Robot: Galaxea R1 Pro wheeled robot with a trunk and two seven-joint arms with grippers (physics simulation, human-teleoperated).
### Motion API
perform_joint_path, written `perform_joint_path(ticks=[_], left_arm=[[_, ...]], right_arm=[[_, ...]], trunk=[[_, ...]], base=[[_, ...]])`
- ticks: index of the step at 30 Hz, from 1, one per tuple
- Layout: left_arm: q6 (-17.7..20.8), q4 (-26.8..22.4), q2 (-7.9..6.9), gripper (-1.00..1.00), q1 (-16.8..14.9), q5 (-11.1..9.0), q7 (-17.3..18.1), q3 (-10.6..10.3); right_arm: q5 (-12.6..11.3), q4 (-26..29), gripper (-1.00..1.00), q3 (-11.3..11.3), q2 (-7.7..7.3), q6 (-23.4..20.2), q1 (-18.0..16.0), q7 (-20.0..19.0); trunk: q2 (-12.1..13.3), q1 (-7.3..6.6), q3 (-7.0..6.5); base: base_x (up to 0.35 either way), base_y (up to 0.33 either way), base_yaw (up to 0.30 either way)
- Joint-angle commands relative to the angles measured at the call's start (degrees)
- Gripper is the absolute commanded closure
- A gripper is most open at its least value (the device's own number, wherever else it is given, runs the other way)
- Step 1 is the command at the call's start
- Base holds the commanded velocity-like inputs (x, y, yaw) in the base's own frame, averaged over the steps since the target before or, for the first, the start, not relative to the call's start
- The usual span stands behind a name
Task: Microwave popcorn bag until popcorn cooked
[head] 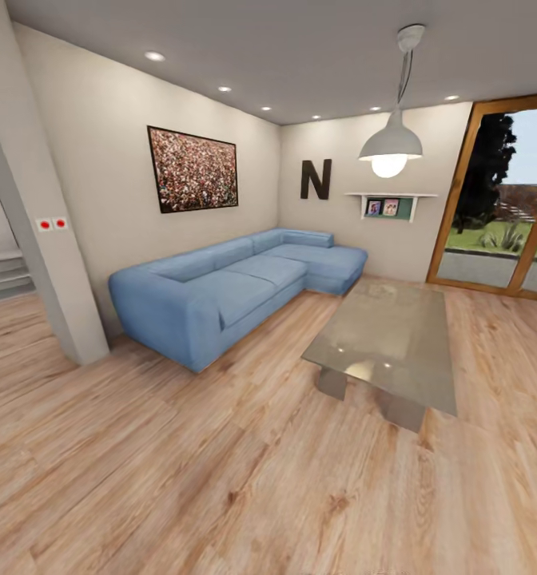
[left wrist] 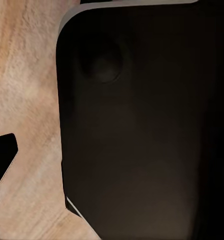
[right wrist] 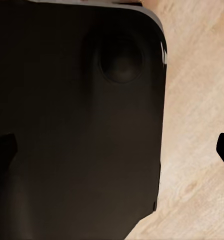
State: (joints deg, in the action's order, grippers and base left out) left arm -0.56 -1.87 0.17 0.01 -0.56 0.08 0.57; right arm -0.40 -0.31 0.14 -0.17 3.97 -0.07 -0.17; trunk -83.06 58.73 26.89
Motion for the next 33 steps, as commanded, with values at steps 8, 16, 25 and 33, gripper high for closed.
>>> perform_joint_path(ticks=[8, 16, 25, 33], left_arm=[[-0.1, 0.0, 0.00, -1.00, 0.0, -0.1, 0.0, 0.1], [-0.1, -0.1, 0.00, -1.00, 0.0, -0.1, 0.0, 0.1], [-0.1, -0.1, 0.02, -1.00, 0.0, -0.1, 0.0, 0.0], [-0.1, -0.1, 0.07, -1.00, 0.0, -0.1, 0.0, 0.0]], right_arm=[[-0.1, 0.0, -1.00, 0.0, -0.02, 1.3, 0.0, 0.0], [-0.1, 0.0, -1.00, -0.2, -0.05, 1.3, 0.0, 0.0], [-0.1, 0.0, -1.00, -0.1, -0.02, 1.2, 0.0, -0.1], [-0.1, 0.0, -1.00, 0.0, -0.25, 1.3, 0.0, -0.1]], trunk=[[0.0, 0.00, 0.04], [0.0, 0.00, 0.04], [0.0, 0.00, 0.04], [0.0, 0.00, 0.03]], base=[[0.000, 0.000, -0.284], [0.000, 0.000, -0.285], [0.000, 0.000, -0.285], [0.000, 0.000, -0.285]])
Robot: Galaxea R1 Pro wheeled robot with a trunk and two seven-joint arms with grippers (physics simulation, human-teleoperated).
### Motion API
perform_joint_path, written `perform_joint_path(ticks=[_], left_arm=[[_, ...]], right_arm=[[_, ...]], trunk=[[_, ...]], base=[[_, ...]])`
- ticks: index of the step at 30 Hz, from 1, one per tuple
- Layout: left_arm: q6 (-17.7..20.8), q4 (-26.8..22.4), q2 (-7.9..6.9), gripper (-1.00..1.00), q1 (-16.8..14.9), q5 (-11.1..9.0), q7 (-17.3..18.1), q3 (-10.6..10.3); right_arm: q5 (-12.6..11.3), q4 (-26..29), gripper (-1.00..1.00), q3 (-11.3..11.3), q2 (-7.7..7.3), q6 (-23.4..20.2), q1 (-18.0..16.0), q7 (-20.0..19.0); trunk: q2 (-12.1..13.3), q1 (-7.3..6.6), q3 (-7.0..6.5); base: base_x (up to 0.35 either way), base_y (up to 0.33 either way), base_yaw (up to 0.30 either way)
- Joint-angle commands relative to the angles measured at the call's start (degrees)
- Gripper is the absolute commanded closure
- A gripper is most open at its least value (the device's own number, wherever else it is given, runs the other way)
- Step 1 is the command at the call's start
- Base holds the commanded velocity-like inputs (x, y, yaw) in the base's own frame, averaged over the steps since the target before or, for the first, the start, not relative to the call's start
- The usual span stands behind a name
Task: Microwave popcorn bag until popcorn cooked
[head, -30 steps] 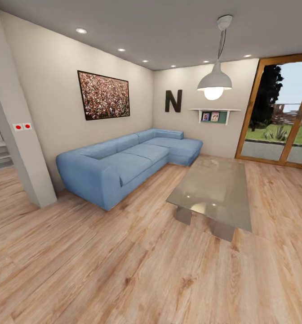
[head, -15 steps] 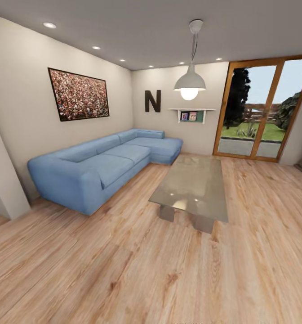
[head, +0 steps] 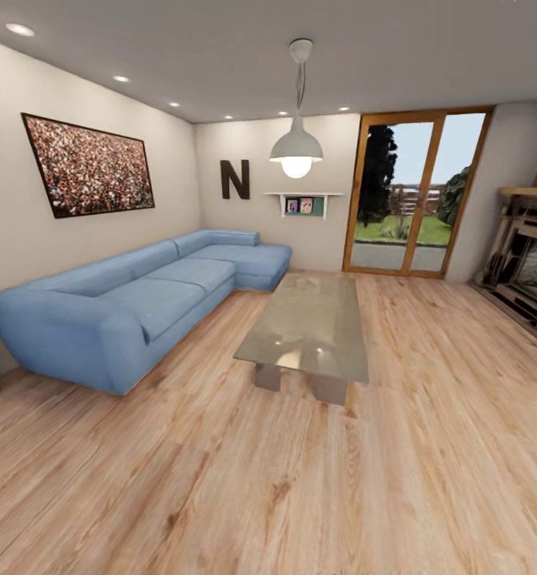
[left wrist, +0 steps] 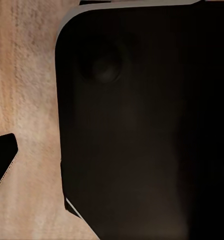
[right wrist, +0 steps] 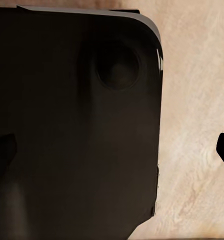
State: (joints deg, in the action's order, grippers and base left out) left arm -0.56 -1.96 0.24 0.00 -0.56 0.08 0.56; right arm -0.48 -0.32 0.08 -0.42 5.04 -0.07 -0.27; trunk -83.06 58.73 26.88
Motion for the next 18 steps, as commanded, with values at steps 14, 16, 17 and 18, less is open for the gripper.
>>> perform_joint_path(ticks=[14, 16, 17, 18], left_arm=[[-0.1, -0.1, 0.09, -1.00, 0.0, -0.1, 0.0, 0.1], [-0.1, -0.1, 0.11, -1.00, 0.0, -0.1, 0.0, 0.1], [-0.1, -0.1, 0.11, -1.00, 0.0, -0.1, 0.0, 0.1], [-0.1, -0.1, 0.11, -1.00, 0.0, -0.1, 0.0, 0.1]], right_arm=[[-0.1, 0.0, -1.00, 0.0, 0.10, 0.2, 0.0, 0.0], [-0.1, 0.0, -1.00, -0.1, 0.14, 0.2, 0.0, 0.0], [-0.1, 0.0, -1.00, -0.1, 0.14, 0.2, 0.0, 0.0], [-0.1, 0.0, -1.00, -0.1, 0.17, 0.2, 0.0, 0.0]], trunk=[[0.0, 0.00, -0.22], [0.0, 0.00, -0.26], [0.0, 0.00, -0.28], [0.0, 0.00, -0.30]], base=[[0.000, 0.000, -0.285], [0.000, 0.000, -0.285], [0.000, 0.000, -0.285], [0.000, 0.000, -0.285]])
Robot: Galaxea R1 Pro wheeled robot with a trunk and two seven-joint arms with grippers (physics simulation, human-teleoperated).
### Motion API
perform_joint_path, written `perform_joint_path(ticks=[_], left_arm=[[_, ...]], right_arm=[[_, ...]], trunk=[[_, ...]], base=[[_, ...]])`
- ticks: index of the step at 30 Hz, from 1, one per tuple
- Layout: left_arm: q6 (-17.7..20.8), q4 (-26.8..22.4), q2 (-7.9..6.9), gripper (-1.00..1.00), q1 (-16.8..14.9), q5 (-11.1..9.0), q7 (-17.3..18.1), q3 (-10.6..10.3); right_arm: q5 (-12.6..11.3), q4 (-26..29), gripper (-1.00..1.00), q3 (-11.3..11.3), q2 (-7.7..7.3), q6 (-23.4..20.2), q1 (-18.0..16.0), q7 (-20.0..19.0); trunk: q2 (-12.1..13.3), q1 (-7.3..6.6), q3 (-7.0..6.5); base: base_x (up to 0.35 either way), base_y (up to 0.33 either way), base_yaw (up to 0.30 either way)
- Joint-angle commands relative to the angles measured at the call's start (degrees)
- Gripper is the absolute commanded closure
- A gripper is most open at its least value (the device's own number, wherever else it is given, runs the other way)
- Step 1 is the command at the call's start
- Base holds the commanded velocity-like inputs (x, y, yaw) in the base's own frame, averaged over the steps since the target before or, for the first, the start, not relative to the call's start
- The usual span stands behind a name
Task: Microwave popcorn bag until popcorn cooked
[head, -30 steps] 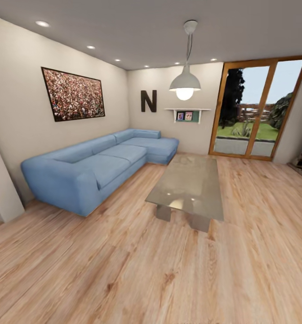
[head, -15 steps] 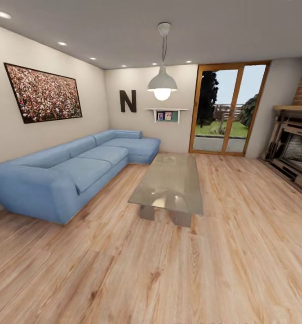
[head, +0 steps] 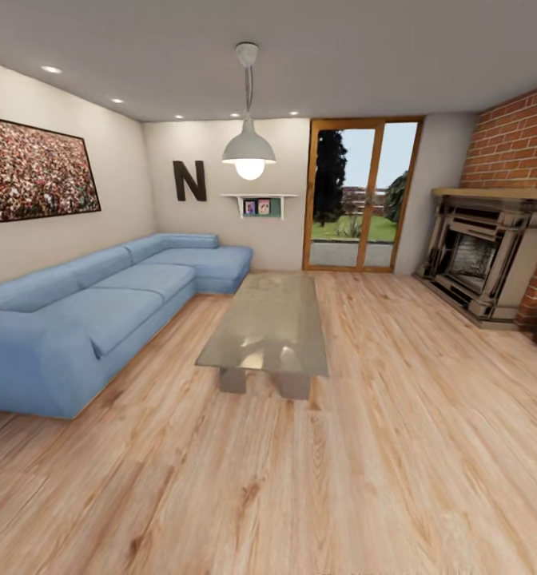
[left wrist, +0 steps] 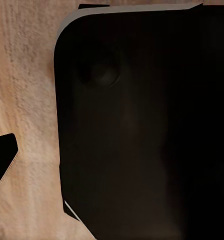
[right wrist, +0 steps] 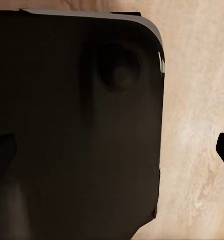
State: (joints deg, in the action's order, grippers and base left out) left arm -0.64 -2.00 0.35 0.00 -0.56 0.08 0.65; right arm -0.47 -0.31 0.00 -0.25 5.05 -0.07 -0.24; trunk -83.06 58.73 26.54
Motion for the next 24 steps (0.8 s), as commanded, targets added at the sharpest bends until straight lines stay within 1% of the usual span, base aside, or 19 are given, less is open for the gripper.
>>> perform_joint_path(ticks=[1, 24], left_arm=[[-0.1, 0.0, 0.00, -1.00, 0.0, -0.1, 0.0, 0.1], [-0.1, 0.0, 0.36, -1.00, 0.0, 0.0, 0.0, 0.1]], right_arm=[[-0.1, 0.0, -1.00, 0.0, 0.02, 0.2, 0.0, 0.0], [-0.1, 0.0, -1.00, 0.1, 0.07, 0.3, 0.0, 0.0]], trunk=[[0.0, 0.00, 0.02], [0.0, 0.00, -0.44]], base=[[0.000, 0.000, -0.285], [0.000, 0.000, -0.285]])
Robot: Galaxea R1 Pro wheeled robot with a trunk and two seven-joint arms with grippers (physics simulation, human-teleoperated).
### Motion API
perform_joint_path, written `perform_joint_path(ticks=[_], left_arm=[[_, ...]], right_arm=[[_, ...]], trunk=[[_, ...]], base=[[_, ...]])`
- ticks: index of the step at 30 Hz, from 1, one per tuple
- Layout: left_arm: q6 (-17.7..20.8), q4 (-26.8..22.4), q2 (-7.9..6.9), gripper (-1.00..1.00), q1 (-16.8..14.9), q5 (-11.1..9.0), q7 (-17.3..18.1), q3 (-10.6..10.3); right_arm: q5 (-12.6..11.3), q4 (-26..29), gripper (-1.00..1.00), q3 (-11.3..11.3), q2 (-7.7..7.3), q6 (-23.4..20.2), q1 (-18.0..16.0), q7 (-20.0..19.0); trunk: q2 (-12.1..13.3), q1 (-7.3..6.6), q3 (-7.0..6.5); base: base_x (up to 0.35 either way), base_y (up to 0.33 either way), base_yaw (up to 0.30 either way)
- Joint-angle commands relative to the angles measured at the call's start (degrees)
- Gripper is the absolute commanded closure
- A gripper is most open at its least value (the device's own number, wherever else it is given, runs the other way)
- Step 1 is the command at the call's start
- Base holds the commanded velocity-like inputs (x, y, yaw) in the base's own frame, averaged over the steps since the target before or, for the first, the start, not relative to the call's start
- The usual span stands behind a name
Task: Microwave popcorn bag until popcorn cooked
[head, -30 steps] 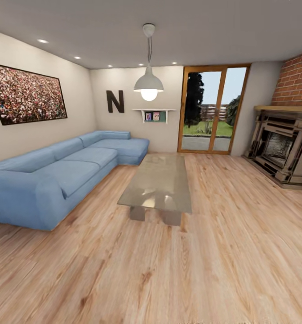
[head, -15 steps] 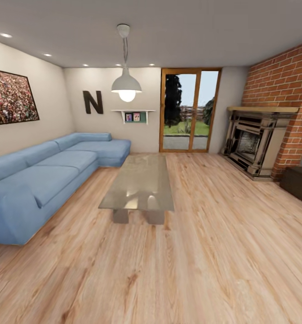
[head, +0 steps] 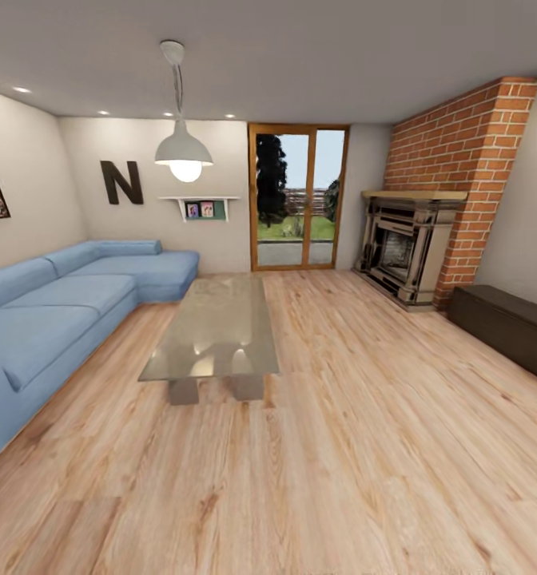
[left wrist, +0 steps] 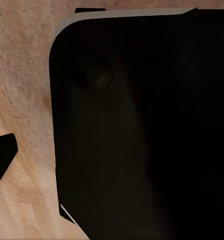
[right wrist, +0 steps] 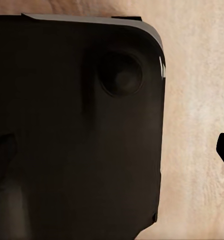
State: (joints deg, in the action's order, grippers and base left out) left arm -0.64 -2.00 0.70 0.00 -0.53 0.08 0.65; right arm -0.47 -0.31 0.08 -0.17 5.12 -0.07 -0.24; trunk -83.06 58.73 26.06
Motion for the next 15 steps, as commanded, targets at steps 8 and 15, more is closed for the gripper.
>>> perform_joint_path(ticks=[8, 15], left_arm=[[-0.1, 0.0, -0.02, -1.00, 0.0, -0.1, 0.0, 0.1], [-0.1, 0.0, -0.08, -1.00, 0.0, -0.1, 0.0, 0.1]], right_arm=[[-0.1, 0.0, -1.00, 0.0, 0.00, 0.2, 0.0, 0.0], [-0.1, 0.0, -1.00, 0.0, 0.00, 0.2, 0.0, 0.0]], trunk=[[0.0, 0.00, -0.12], [0.0, 0.00, -0.26]], base=[[0.000, 0.000, -0.285], [0.000, 0.000, -0.285]])
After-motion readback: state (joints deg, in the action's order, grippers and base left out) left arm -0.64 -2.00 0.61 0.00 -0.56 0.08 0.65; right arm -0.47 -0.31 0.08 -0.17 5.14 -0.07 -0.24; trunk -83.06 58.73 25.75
